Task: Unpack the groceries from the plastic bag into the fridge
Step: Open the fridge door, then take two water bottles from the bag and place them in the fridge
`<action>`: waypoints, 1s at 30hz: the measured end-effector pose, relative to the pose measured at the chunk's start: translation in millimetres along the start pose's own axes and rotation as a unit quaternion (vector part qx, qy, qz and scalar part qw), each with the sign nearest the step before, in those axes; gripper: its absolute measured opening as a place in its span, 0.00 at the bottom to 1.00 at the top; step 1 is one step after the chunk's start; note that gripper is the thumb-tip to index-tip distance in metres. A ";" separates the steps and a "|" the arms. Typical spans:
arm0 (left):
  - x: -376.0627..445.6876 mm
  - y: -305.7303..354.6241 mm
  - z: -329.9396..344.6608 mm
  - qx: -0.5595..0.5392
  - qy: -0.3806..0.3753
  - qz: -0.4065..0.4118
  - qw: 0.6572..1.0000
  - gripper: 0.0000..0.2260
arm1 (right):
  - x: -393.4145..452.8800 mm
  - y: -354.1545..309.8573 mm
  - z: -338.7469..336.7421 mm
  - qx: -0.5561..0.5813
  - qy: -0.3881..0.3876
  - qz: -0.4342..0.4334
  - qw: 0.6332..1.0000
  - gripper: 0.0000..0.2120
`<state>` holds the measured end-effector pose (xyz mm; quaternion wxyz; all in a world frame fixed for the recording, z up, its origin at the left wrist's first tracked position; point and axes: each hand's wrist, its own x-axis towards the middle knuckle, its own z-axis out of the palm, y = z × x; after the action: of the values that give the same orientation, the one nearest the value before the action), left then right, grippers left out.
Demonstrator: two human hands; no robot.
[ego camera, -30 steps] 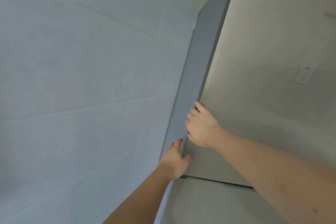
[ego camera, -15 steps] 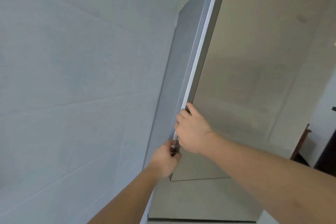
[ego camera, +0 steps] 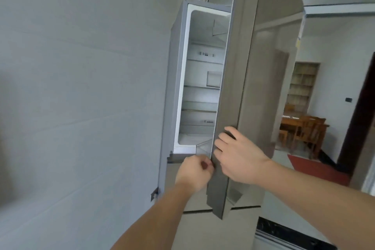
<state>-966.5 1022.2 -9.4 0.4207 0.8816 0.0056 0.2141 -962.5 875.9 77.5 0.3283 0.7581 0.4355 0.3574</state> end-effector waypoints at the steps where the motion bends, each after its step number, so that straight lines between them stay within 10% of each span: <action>1: -0.8 10.0 3.6 0.009 0.022 0.006 1.000 0.04 | -17.8 4.3 -4.5 -0.007 -0.004 0.003 1.000 0.10; 21: 46.8 118.0 175.0 0.201 -0.176 0.320 0.909 0.17 | -249.2 75.6 24.1 0.042 -0.102 0.158 0.981 0.06; 30: 123.9 134.6 254.8 0.130 -0.206 0.387 0.889 0.13 | -251.5 90.8 121.0 0.155 -0.270 0.416 0.854 0.08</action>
<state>-779.5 770.5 -4.3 0.1780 0.8847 -0.3956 0.1708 -915.5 591.4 22.6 0.1316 0.9764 0.0232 0.1694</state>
